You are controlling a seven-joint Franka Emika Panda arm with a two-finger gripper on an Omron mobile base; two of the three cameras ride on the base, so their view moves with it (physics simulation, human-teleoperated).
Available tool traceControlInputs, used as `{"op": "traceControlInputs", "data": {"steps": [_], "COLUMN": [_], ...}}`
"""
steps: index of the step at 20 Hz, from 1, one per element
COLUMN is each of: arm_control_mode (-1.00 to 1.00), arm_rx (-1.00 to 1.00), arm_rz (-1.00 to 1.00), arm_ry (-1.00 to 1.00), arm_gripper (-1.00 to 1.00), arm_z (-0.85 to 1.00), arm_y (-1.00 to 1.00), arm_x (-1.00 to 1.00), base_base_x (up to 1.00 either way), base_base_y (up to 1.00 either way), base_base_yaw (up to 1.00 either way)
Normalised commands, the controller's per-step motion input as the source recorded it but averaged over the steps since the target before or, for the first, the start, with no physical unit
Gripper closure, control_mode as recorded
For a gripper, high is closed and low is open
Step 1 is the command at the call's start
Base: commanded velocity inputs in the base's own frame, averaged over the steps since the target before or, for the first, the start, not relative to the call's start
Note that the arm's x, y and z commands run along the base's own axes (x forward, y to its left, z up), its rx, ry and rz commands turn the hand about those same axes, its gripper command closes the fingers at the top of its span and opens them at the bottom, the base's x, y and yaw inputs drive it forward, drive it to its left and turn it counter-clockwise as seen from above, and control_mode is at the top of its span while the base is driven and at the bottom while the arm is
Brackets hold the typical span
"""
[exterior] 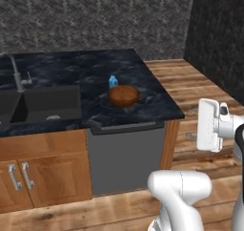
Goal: Gather the eggs and milk located in the vicinity of the sink area and place them right next to the bowl.
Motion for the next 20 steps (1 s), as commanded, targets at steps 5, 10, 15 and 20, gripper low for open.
{"op": "traceControlInputs", "data": {"steps": [5, 10, 15, 20], "arm_control_mode": [1.0, 1.0, 1.0, 1.0], "arm_rx": [0.0, 0.0, 0.0, 0.0], "arm_rz": [0.0, 0.0, 0.0, 0.0], "arm_ry": [0.0, 0.0, 0.0, 0.0], "arm_gripper": [-1.0, -1.0, -1.0, -1.0], "arm_z": [0.0, 0.0, 0.0, 0.0], "arm_y": [0.0, 0.0, 0.0, 0.0], "arm_x": [0.0, 0.0, 0.0, 0.0], "base_base_x": [0.0, 0.0, 0.11, 0.14], "base_base_y": [1.0, 1.0, 1.0, 1.0], "base_base_yaw": [0.0, 0.0, 0.0, 0.0]}}
